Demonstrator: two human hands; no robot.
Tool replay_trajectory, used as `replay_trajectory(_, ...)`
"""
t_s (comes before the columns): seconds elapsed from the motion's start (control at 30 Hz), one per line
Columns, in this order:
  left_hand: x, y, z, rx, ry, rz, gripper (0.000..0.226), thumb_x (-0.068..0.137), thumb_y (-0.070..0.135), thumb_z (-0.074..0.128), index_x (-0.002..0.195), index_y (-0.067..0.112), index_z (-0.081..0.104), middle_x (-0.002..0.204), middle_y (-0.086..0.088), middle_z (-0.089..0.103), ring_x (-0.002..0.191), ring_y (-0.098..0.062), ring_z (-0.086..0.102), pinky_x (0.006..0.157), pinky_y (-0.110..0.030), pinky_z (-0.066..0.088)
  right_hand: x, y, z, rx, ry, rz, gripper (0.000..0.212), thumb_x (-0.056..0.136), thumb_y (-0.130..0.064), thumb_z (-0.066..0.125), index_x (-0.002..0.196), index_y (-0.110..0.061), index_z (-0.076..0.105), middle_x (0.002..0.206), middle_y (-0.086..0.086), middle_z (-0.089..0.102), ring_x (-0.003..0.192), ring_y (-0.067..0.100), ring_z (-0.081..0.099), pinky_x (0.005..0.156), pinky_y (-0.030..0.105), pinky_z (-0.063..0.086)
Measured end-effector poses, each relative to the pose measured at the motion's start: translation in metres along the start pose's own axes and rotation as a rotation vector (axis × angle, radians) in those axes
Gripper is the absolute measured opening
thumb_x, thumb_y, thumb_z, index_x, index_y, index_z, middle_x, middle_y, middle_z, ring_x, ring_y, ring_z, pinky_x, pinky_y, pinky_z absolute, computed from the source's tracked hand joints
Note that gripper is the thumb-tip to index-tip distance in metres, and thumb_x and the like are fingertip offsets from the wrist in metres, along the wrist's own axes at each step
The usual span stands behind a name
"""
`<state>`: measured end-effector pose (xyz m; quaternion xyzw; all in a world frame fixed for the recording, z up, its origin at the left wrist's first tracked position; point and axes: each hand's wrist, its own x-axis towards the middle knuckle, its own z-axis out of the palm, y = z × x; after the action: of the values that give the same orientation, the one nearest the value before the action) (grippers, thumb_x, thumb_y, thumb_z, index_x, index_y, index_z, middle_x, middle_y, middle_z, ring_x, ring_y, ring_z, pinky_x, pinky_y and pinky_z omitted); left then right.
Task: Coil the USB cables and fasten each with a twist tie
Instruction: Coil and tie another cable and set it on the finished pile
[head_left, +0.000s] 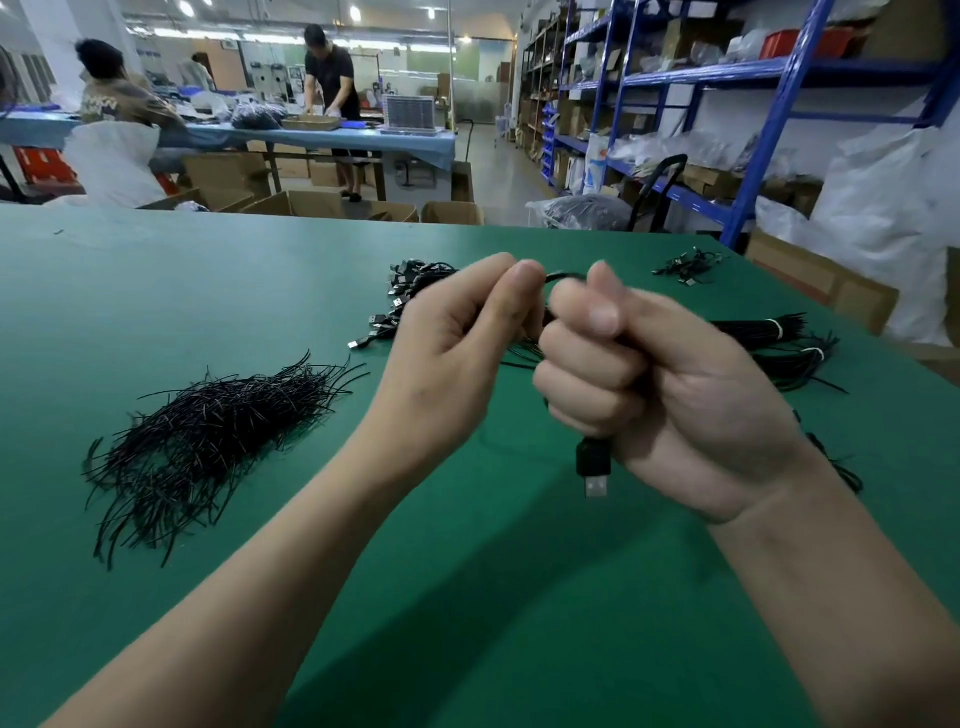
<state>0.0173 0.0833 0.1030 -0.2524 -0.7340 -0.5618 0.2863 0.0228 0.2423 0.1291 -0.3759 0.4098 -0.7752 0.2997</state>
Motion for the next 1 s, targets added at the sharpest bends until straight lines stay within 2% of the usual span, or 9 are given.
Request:
replay_trajectory(0.1, -0.011, -0.01, 0.016, 0.057, -0.04, -0.056, 0.031, 0.107, 0.023, 0.043, 0.082, 0.009, 0.053, 0.068, 0.009, 0.041, 0.064, -0.009, 0.036, 0.061, -0.03, 0.033, 0.0, -0.011, -0.001, 0.052, 0.086, -0.145, 0.04, 0.107, -0.032, 0.026, 0.081, -0.018, 0.052, 0.059, -0.009, 0.018, 0.049, 0.008, 0.017, 0.047, 0.023, 0.017)
replay_trajectory(0.2, -0.02, -0.011, 0.027, 0.214, -0.22, -0.057, 0.024, 0.107, 0.021, 0.043, 0.087, 0.029, 0.054, 0.065, 0.01, 0.042, 0.06, -0.008, 0.036, 0.059, -0.029, 0.039, -0.001, -0.018, -0.007, -0.029, 0.272, -0.262, 0.037, 0.11, -0.032, 0.025, 0.086, -0.018, 0.05, 0.055, -0.01, 0.026, 0.047, 0.006, 0.024, 0.046, 0.02, 0.022)
replay_trajectory(0.37, -0.022, 0.002, 0.029, 0.473, -0.473, 0.005, 0.023, 0.107, 0.021, 0.04, 0.107, 0.007, 0.058, 0.066, 0.008, 0.045, 0.059, -0.013, 0.04, 0.06, -0.034, 0.038, -0.001, -0.012, -0.019, -0.418, 0.608, -0.346, 0.033, 0.111, -0.029, 0.031, 0.089, -0.015, 0.052, 0.055, -0.006, 0.047, 0.049, 0.011, 0.041, 0.047, 0.02, 0.033)
replay_trajectory(0.43, -0.018, 0.009, 0.026, 0.623, -0.512, 0.073, 0.02, 0.107, 0.02, 0.042, 0.103, 0.005, 0.054, 0.073, 0.002, 0.049, 0.066, -0.03, 0.046, 0.065, -0.045, 0.042, 0.001, -0.006, -0.021, -0.563, 0.668, -0.37, 0.035, 0.111, -0.026, 0.032, 0.087, -0.013, 0.054, 0.058, -0.003, 0.057, 0.05, 0.014, 0.05, 0.048, 0.022, 0.041)
replay_trajectory(0.53, -0.012, 0.025, 0.021, 0.792, -0.529, 0.174, 0.02, 0.107, 0.025, 0.045, 0.092, 0.012, 0.046, 0.08, 0.003, 0.049, 0.074, -0.039, 0.054, 0.064, -0.045, 0.04, 0.001, -0.001, -0.023, -0.868, 0.724, -0.384, 0.036, 0.111, -0.023, 0.034, 0.084, -0.013, 0.055, 0.062, 0.002, 0.066, 0.055, 0.015, 0.063, 0.051, 0.024, 0.049)
replay_trajectory(0.7, 0.001, 0.044, -0.003, 0.827, -0.481, 0.205, 0.027, 0.105, 0.029, 0.046, 0.106, 0.009, 0.064, 0.099, -0.001, 0.07, 0.089, -0.032, 0.065, 0.075, -0.047, 0.049, -0.004, -0.003, -0.027, -1.306, 0.668, -0.315, 0.034, 0.109, -0.025, 0.042, 0.082, -0.017, 0.061, 0.065, -0.004, 0.066, 0.062, 0.008, 0.067, 0.056, 0.02, 0.05)
replay_trajectory(0.77, 0.004, 0.044, -0.011, 0.807, -0.483, 0.217, 0.025, 0.104, 0.027, 0.048, 0.102, 0.011, 0.067, 0.096, 0.004, 0.069, 0.088, -0.027, 0.065, 0.076, -0.045, 0.049, -0.004, -0.003, -0.026, -1.315, 0.543, -0.223, 0.034, 0.109, -0.025, 0.043, 0.081, -0.016, 0.059, 0.063, -0.001, 0.068, 0.055, 0.012, 0.065, 0.051, 0.025, 0.05)
replay_trajectory(0.9, 0.007, 0.04, -0.023, 0.812, -0.45, 0.26, 0.025, 0.103, 0.03, 0.053, 0.088, 0.016, 0.067, 0.08, 0.008, 0.054, 0.07, -0.015, 0.048, 0.066, -0.036, 0.042, -0.003, 0.003, -0.028, -1.397, 0.461, -0.081, 0.04, 0.108, -0.029, 0.042, 0.071, -0.019, 0.054, 0.053, -0.005, 0.057, 0.046, 0.008, 0.047, 0.049, 0.018, 0.032)
replay_trajectory(1.0, 0.011, 0.038, -0.032, 0.808, -0.449, 0.281, 0.029, 0.1, 0.036, 0.052, 0.078, 0.019, 0.06, 0.076, 0.004, 0.055, 0.065, -0.014, 0.046, 0.063, -0.032, 0.04, -0.004, 0.006, -0.03, -1.21, 0.384, -0.002, 0.052, 0.109, -0.037, 0.036, 0.073, -0.013, 0.063, 0.05, -0.009, 0.043, 0.048, 0.006, 0.036, 0.053, 0.021, 0.029)
